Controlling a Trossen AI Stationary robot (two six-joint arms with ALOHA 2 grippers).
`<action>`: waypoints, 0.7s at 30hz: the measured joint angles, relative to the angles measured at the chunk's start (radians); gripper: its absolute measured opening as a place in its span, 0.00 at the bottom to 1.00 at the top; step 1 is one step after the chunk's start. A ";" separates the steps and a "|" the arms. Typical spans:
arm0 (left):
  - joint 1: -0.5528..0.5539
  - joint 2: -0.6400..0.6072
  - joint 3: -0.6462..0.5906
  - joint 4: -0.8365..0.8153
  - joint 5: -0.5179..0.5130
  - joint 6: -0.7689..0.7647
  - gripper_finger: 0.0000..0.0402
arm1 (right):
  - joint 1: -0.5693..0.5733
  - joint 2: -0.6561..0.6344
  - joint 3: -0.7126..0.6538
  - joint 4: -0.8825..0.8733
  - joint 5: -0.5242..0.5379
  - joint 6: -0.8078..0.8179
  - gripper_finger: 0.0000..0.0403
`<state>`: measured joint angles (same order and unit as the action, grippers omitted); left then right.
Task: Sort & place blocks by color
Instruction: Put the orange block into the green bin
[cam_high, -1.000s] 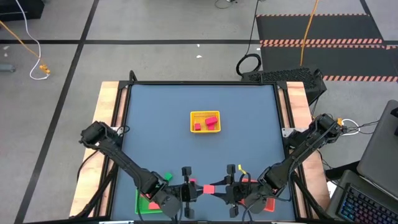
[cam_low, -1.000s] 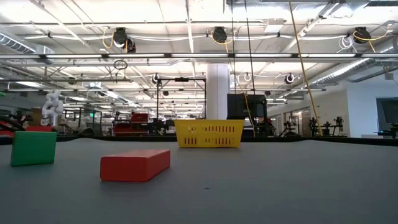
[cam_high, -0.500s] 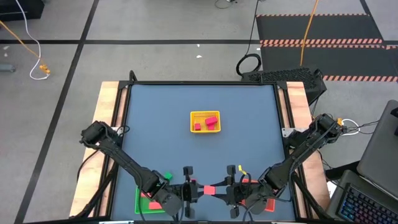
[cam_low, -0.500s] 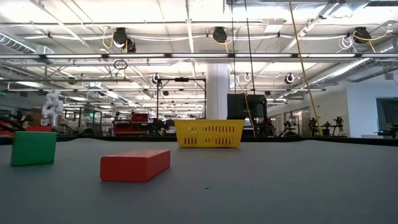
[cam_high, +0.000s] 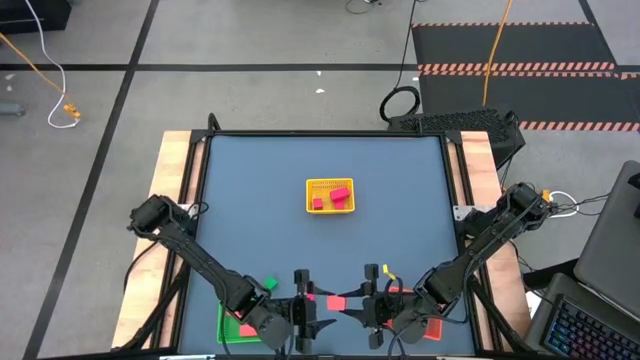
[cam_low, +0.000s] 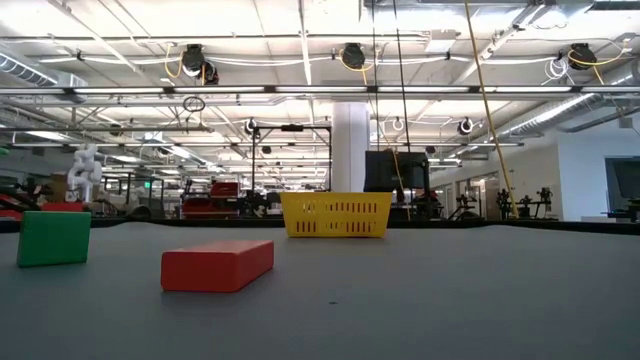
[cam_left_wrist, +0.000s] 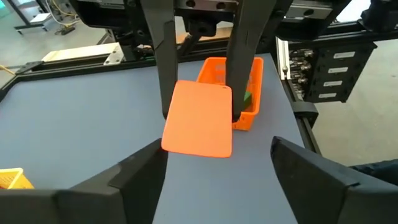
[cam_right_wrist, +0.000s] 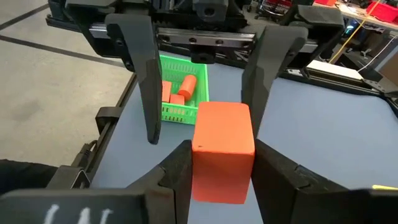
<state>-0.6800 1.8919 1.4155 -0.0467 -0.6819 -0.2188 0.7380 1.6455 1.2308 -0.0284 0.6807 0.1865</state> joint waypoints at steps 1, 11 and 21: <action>0.002 0.000 0.000 0.000 -0.003 0.000 0.72 | 0.000 0.000 0.000 0.000 -0.001 0.001 0.30; 0.006 0.000 0.000 0.127 -0.010 0.095 0.72 | 0.000 0.000 0.000 -0.013 -0.001 0.010 0.30; 0.008 0.000 0.000 0.091 -0.011 0.075 0.58 | 0.001 0.001 0.000 -0.009 -0.004 0.008 0.30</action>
<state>-0.6720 1.8919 1.4158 0.0440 -0.6926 -0.1440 0.7387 1.6466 1.2304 -0.0376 0.6765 0.1944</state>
